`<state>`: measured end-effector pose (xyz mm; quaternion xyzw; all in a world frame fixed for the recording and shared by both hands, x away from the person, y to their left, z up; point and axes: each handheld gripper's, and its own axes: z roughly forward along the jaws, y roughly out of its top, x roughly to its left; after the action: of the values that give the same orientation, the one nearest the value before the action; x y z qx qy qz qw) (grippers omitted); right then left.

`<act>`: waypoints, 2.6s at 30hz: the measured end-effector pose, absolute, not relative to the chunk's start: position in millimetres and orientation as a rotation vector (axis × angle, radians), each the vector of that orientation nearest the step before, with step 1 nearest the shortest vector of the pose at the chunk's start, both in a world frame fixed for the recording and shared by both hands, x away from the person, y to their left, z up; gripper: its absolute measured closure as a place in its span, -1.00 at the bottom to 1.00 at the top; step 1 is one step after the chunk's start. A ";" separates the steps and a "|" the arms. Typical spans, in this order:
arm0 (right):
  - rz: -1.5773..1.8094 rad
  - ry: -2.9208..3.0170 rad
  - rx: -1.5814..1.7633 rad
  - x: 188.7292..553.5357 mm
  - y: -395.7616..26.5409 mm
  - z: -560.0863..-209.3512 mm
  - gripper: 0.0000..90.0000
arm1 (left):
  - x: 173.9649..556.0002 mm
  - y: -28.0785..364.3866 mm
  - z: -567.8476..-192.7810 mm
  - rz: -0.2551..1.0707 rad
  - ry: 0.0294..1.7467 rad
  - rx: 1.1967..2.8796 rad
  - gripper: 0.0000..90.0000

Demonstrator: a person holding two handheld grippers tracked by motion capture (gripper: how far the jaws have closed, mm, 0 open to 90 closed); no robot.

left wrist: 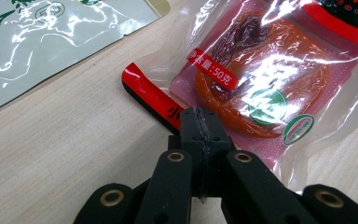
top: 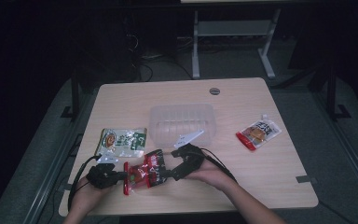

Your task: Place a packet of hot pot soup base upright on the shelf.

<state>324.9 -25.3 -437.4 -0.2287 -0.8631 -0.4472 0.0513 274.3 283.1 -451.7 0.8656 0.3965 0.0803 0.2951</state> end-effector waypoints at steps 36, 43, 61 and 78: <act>-1.362 -2.572 -0.607 327.8 12.5 -457.4 0.39 | 273.3 284.6 -452.8 0.209 1.073 2.279 0.99; -1.354 -2.615 -0.552 326.6 15.2 -458.2 0.76 | 273.3 284.9 -452.9 0.209 1.074 2.277 0.99; -1.354 -2.534 -0.505 330.9 11.4 -458.5 1.00 | 272.1 284.4 -452.8 0.216 1.024 2.300 0.99; -1.484 -2.413 -0.484 331.2 -10.6 -435.1 1.00 | 267.6 284.5 -447.5 0.232 0.989 2.268 0.76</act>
<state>331.2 -10.6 -435.1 -0.1670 -0.8321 -0.5118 0.1335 267.6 284.5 -447.5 0.8640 0.3766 0.0883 0.3223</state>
